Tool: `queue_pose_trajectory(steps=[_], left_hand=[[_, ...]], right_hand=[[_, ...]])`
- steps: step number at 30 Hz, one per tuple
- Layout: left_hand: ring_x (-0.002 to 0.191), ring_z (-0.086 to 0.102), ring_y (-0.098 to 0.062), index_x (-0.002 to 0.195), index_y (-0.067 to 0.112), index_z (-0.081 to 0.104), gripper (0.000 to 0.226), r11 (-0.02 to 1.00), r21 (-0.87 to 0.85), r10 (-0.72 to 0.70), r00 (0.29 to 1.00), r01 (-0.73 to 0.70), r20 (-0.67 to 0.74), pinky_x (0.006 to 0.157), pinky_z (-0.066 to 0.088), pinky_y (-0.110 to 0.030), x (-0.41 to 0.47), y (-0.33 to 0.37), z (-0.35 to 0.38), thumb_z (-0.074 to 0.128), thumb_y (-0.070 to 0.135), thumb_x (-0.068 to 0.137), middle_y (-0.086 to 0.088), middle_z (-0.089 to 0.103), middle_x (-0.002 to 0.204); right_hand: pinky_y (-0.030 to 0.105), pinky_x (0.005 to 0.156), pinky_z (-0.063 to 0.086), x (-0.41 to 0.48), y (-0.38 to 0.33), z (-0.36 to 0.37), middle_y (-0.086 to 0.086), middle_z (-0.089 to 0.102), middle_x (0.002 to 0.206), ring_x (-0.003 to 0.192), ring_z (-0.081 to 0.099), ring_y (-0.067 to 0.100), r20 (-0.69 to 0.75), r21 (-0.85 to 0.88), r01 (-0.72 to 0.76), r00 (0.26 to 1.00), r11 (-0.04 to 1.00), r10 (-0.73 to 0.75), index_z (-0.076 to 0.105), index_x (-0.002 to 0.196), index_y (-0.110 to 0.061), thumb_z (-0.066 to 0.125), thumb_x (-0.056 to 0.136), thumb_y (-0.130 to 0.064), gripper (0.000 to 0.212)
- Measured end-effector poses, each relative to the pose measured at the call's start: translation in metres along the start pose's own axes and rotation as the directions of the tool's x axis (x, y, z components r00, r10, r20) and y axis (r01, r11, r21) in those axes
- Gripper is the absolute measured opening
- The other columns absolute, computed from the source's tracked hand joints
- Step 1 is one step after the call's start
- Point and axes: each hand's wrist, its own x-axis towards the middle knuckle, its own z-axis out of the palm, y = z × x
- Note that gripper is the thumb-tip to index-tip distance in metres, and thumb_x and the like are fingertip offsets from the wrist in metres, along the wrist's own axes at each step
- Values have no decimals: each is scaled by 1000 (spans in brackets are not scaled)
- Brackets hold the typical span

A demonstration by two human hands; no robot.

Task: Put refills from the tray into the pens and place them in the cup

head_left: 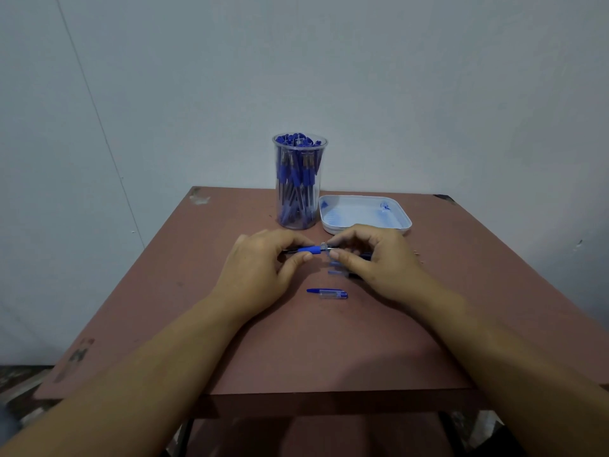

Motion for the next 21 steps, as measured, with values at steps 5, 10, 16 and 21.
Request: queue_pose_trajectory(steps=[5,10,16,21], left_hand=[[79,56,3,103,38,68,17,1000,-1,16,1000,-16,-12,76,51,-43,0,2,0,60,42,89,38,53,81],[82,57,1,105,39,67,19,1000,12,14,1000,-14,-11,78,50,-42,0,1,0,57,44,90,29,61,87],[82,58,0,103,38,68,17,1000,8,15,1000,-15,-28,78,49,-44,-1,2,-2,59,42,89,26,65,90],[81,56,1,103,37,68,17,999,28,23,999,-22,-32,79,48,-42,-2,4,-2,60,41,90,28,61,88]], right_hand=[[36,74,56,1,4,1,-1,70,81,74,63,21,20,-25,12,1000,1000,-12,69,89,-37,74,84,-24,15],[24,65,51,-1,1,1,-6,70,84,71,63,7,60,-112,37,998,993,-30,64,96,-40,60,87,-44,11],[12,68,43,0,6,0,-12,64,87,78,57,8,24,-233,138,990,963,-137,65,94,-31,71,87,-25,11],[9,70,44,-1,5,0,-16,63,88,77,58,4,6,-232,137,990,963,-139,66,109,-28,72,85,-32,25]])
